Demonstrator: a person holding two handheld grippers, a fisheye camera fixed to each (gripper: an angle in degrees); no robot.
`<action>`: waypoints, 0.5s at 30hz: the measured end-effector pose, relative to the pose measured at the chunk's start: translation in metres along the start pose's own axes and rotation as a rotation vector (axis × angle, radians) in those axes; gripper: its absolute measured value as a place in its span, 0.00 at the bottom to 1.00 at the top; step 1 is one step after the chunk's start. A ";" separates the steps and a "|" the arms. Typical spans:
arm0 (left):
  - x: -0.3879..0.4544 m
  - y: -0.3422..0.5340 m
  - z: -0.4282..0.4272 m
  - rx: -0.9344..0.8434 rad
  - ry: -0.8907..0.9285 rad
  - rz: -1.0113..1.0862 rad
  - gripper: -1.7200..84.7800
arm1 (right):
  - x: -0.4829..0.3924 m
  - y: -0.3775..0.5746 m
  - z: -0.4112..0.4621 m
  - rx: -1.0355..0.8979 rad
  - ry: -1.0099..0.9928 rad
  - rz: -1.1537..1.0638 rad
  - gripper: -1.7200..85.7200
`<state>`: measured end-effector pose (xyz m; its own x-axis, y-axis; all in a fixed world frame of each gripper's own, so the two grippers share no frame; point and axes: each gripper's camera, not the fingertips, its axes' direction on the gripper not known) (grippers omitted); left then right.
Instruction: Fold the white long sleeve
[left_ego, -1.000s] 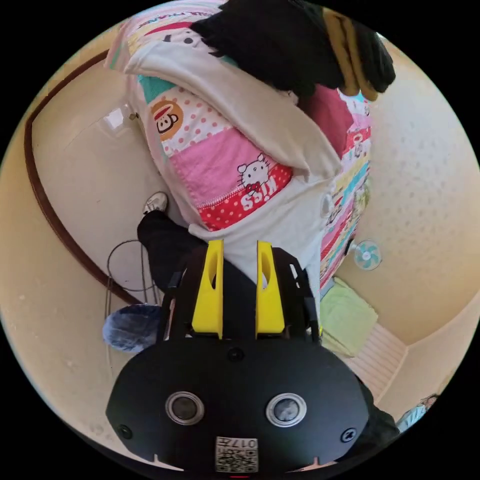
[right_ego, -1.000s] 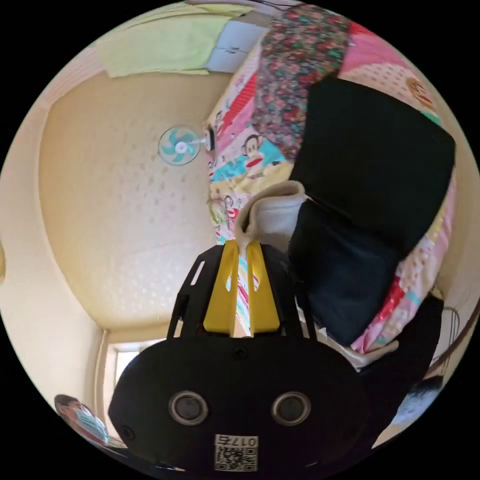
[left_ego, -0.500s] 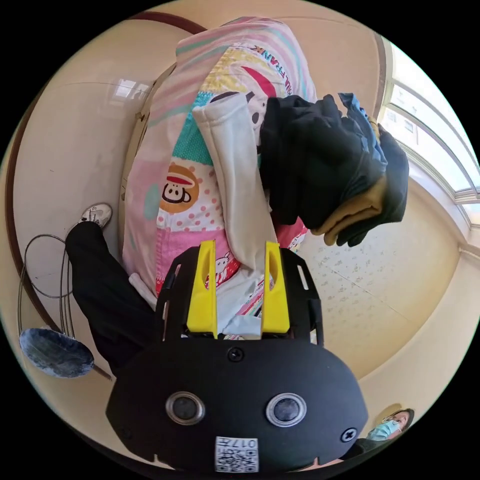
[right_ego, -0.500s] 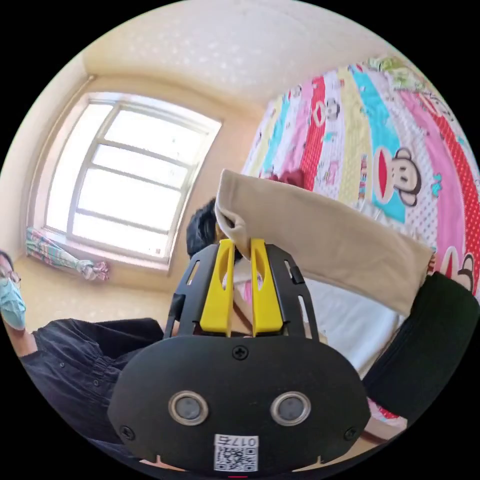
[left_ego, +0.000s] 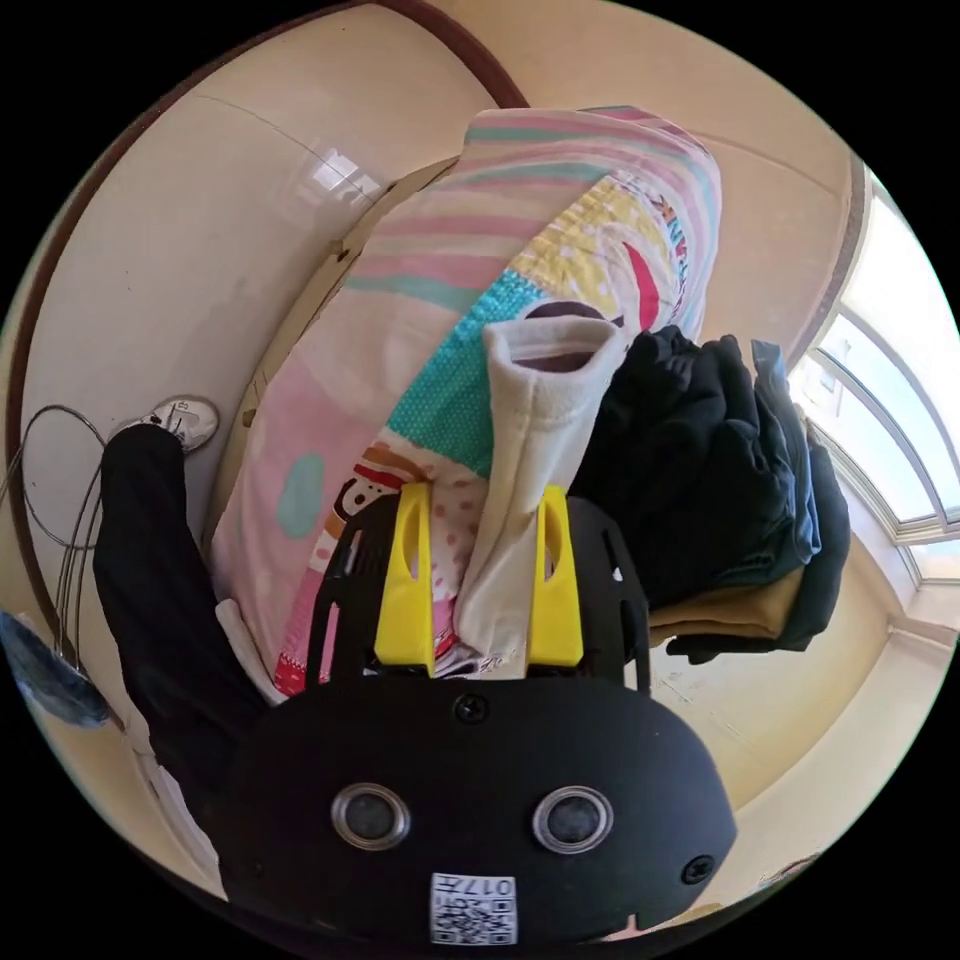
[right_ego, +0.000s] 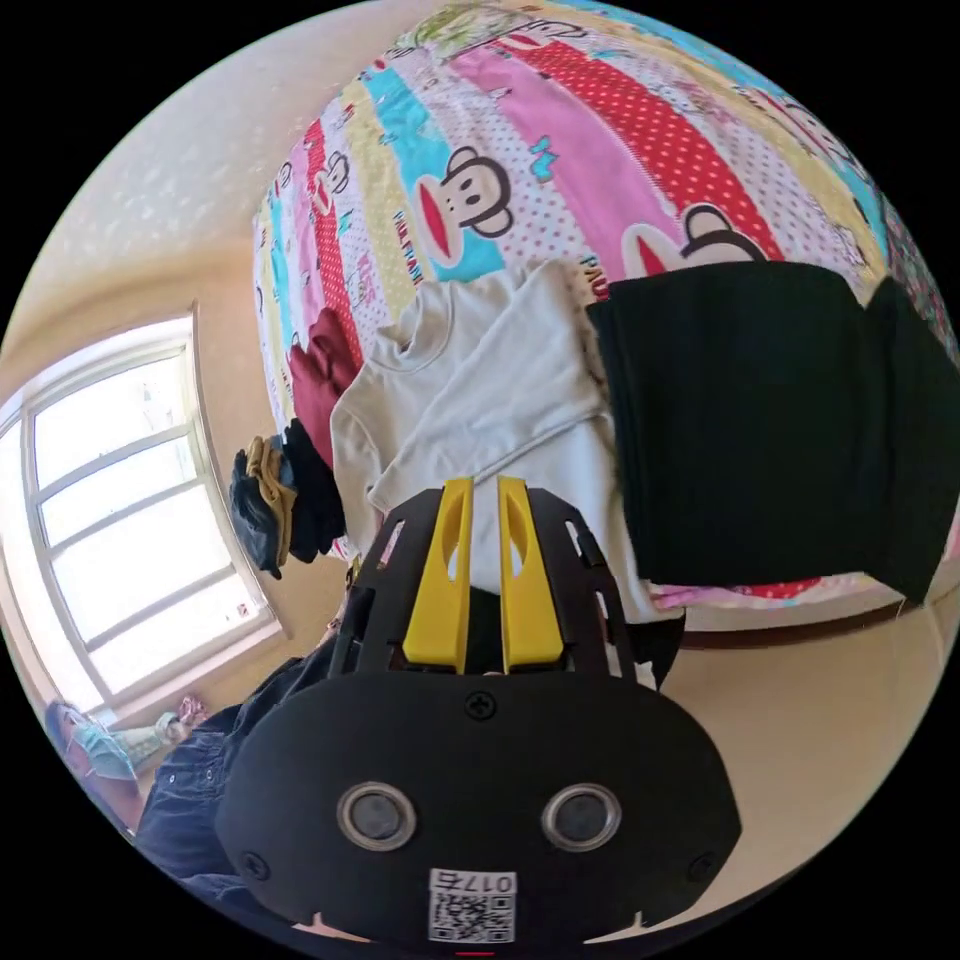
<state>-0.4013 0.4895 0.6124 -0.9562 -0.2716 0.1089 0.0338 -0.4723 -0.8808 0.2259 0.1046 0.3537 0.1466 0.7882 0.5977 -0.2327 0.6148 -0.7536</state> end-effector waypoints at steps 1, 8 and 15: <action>-0.005 0.003 -0.001 0.009 -0.005 -0.008 0.14 | 0.013 0.008 -0.012 0.027 -0.011 0.035 0.06; -0.033 0.048 -0.059 0.025 0.248 0.071 0.05 | 0.081 0.087 -0.047 0.057 -0.059 0.064 0.05; 0.093 0.224 -0.103 -0.085 -0.207 1.076 0.06 | 0.168 0.155 -0.051 0.088 -0.136 0.143 0.05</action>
<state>-0.5126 0.4449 0.3775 -0.3713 -0.6460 -0.6670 0.7929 0.1531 -0.5897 0.2630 0.3340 0.3235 -0.0235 0.8526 0.5220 -0.3259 0.4870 -0.8103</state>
